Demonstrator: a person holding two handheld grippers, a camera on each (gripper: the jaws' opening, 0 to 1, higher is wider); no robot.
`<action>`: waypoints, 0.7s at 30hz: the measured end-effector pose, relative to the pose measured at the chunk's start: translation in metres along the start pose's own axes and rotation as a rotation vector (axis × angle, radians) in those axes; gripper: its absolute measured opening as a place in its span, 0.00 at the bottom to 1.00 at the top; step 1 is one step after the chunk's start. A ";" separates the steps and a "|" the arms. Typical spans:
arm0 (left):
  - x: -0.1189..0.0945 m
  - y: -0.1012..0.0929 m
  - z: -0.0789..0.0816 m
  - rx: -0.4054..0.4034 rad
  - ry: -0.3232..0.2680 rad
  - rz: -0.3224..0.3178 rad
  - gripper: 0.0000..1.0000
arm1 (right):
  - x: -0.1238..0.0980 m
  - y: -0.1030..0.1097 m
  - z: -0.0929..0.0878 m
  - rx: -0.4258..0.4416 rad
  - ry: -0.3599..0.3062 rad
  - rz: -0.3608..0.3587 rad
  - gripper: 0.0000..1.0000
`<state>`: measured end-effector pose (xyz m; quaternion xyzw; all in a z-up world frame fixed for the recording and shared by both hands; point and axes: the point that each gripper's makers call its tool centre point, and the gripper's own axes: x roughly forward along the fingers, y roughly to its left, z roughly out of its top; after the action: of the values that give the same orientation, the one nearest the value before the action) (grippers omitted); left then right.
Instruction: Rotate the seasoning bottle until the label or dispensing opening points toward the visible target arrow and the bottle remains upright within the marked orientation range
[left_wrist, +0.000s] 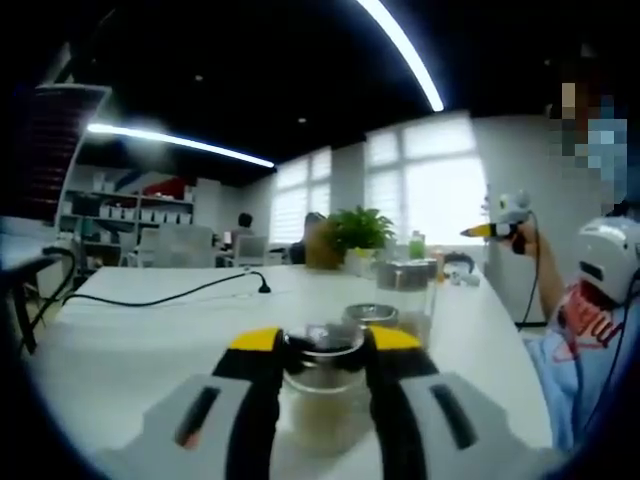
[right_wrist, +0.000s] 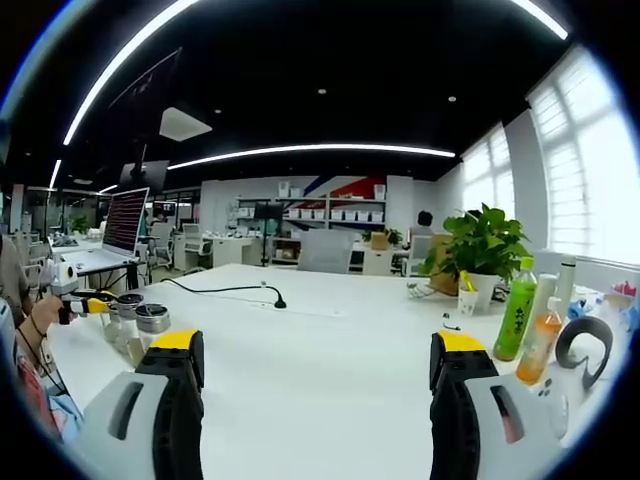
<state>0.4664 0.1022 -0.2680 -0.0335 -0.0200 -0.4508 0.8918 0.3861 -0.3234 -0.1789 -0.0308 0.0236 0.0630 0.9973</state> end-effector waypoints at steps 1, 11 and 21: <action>0.000 -0.001 0.000 0.004 0.000 -0.001 0.34 | 0.000 0.000 0.000 0.000 -0.001 -0.001 0.97; -0.010 -0.006 0.033 0.027 -0.064 0.030 0.39 | 0.002 0.003 -0.002 0.001 0.007 0.010 0.97; -0.017 -0.009 0.047 0.032 -0.013 0.155 0.40 | 0.003 0.004 -0.003 0.000 0.011 0.014 0.96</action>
<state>0.4491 0.1141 -0.2217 -0.0236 -0.0302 -0.3796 0.9244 0.3880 -0.3195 -0.1822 -0.0307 0.0294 0.0697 0.9967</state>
